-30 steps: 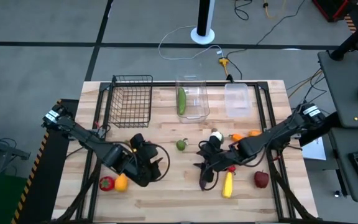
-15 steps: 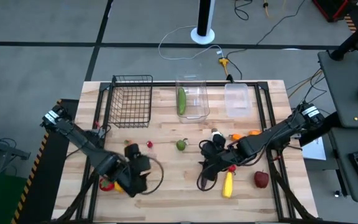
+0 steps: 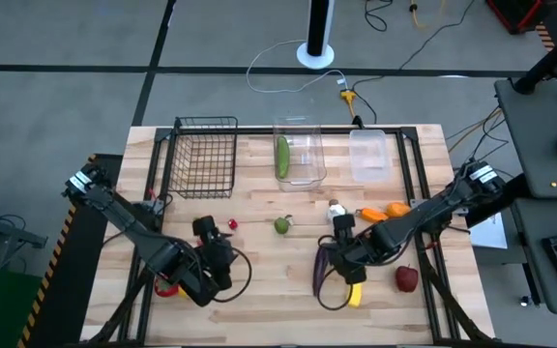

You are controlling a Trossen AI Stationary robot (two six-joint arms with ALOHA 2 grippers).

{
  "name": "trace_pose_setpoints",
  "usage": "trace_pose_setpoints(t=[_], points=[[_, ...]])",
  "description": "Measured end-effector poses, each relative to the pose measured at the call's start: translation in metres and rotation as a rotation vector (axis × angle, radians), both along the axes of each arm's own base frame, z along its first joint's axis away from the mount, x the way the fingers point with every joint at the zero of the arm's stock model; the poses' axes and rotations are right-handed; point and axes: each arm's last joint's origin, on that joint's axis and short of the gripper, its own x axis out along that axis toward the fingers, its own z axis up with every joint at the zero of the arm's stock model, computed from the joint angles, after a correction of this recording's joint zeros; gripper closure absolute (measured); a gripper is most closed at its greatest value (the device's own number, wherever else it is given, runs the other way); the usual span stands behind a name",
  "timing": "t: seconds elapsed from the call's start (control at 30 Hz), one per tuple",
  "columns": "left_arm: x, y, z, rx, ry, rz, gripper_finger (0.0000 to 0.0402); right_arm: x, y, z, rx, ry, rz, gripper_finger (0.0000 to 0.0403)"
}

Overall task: Sort produce into baskets
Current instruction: Put the right transparent garlic into the left transparent bin

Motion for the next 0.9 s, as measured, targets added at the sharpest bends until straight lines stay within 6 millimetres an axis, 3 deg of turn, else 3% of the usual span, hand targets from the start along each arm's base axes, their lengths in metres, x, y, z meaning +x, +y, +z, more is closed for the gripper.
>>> trace_pose_setpoints(t=[0.4, 0.53, 0.73, 0.9], points=[[0.001, 0.002, 0.002, 0.079, -0.049, 0.019, 0.0162, 0.013, 0.005, 0.001, -0.115, -0.035, 0.146, 0.0158], [0.001, 0.003, 0.003, 0.100, -0.070, 0.031, 0.0162, 0.020, 0.001, 0.009, -0.115, -0.001, -0.008, 0.0158], [0.001, 0.005, 0.004, 0.162, -0.078, 0.024, 0.0162, 0.027, -0.026, 0.026, -0.073, 0.067, -0.332, 0.0158], [0.001, 0.005, 0.004, 0.152, -0.082, 0.034, 0.0162, 0.027, -0.043, 0.037, -0.020, 0.091, -0.383, 0.0153]])
